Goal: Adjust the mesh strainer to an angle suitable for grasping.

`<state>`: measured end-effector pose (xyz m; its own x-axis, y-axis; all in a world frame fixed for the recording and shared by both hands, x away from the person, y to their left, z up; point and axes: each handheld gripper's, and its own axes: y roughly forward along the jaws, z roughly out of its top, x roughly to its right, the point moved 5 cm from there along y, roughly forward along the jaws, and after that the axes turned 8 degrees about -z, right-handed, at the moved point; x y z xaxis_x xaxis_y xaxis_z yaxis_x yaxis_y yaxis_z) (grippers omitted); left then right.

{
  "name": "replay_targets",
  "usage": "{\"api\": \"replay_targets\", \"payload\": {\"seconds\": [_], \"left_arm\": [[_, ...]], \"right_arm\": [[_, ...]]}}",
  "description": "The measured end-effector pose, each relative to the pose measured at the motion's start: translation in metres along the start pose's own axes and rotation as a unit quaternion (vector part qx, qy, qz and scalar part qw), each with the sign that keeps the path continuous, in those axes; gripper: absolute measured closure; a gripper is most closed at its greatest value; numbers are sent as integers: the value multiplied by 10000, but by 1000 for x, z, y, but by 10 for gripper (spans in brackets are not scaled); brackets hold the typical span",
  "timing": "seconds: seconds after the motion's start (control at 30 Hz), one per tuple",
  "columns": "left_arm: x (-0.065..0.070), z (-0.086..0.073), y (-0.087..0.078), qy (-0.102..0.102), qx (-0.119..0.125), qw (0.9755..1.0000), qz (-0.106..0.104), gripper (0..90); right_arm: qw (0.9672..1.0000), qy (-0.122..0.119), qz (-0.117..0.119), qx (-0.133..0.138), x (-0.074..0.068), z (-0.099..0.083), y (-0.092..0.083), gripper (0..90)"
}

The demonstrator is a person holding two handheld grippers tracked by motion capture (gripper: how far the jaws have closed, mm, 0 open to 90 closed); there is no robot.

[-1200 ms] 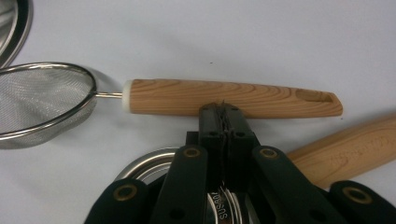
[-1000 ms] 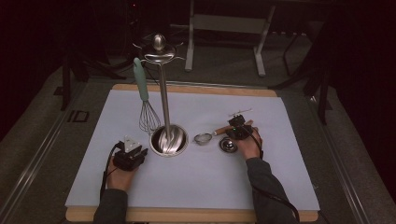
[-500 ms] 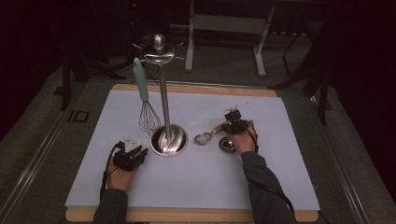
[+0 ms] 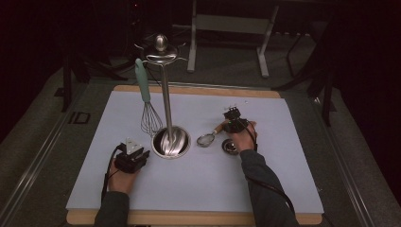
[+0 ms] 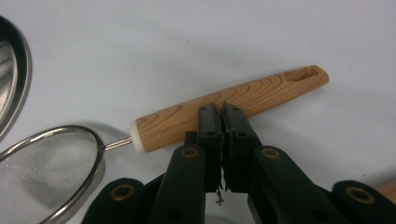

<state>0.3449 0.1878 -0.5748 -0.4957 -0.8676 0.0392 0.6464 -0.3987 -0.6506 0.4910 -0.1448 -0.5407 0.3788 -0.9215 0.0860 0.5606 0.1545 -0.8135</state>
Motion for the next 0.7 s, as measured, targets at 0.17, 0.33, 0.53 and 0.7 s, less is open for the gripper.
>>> {"api": "replay_targets", "payload": {"seconds": [0.17, 0.33, 0.53, 0.7], "left_arm": [[0, 0, 0, -8, -1, 10000, -1, 692], [0, 0, 0, -10, -4, 10000, 3, 692], [0, 0, 0, -14, -11, 10000, 5, 692], [0, 0, 0, -15, -6, 10000, 3, 692]], "right_arm": [[9999, -113, 14, 23, -5, 3, 2, 872], [9997, -220, 122, 66, -11, 5, 3, 857], [9990, -289, 317, 85, -20, 9, 1, 749], [9992, -101, 354, 171, -23, 12, 1, 612]]}}
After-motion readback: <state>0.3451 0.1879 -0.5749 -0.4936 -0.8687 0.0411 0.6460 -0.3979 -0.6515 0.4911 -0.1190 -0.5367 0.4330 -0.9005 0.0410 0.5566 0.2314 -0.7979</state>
